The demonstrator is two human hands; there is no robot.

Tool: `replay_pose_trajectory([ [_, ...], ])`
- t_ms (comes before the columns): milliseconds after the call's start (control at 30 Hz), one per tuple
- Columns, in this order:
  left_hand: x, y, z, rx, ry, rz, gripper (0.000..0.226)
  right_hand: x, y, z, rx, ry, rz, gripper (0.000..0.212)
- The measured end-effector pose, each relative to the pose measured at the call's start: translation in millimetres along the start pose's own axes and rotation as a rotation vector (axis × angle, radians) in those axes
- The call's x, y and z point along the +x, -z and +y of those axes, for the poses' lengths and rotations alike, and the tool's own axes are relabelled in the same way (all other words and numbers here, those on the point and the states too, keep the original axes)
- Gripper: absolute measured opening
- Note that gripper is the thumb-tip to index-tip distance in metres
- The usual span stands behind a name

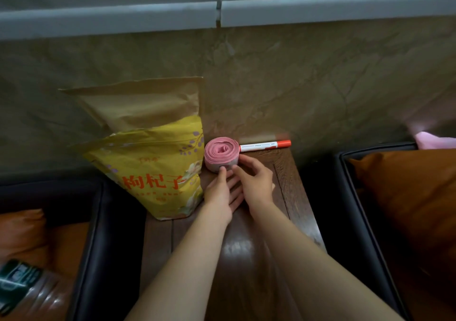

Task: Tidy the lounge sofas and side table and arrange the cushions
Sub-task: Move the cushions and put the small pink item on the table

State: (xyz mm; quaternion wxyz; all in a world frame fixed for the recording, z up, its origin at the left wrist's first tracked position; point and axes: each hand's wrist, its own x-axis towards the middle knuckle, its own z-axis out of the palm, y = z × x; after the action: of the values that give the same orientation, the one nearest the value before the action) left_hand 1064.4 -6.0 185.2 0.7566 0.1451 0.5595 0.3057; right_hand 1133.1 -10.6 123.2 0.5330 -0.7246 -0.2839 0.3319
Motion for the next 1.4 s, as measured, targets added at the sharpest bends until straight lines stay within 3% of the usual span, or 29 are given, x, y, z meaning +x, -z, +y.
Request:
replay_pose_trajectory([
  [233, 2.9, 12.5, -10.2, -0.082, -0.056, -0.055, 0.018, -14.0, 16.1, -8.2, 0.046, 0.011, -0.058, 0.029],
  [300, -0.2, 18.0, -16.8, -0.17, -0.116, -0.073, 0.012, -24.6, 24.2, -7.8, 0.077, 0.017, -0.082, 0.035],
  [433, -16.8, 26.5, -36.0, -0.207, -0.18, -0.142, 0.02, -55.8, 39.2, -7.1, 0.083, 0.01, -0.145, 0.037],
  [667, -62.1, 35.7, -74.8, -0.032, -0.136, -0.046, 0.021, -106.8, 70.2, -5.7, 0.141, -0.174, -0.177, 0.035],
  [800, -95.7, 42.2, -85.2, 0.207, -0.143, -0.004, 0.022, -129.6, 106.9, -15.6, 0.099, -0.264, -0.249, 0.035],
  [900, -123.1, 42.1, -85.1, 0.352, -0.188, 0.025, 0.013, -143.6, 134.5, -31.5, 0.041, -0.242, -0.266, 0.04],
  [1400, -254.8, 9.7, -42.7, 0.627, -0.563, -0.034, 0.011, -194.3, 208.0, -150.4, -0.229, 0.102, -0.307, 0.045],
])
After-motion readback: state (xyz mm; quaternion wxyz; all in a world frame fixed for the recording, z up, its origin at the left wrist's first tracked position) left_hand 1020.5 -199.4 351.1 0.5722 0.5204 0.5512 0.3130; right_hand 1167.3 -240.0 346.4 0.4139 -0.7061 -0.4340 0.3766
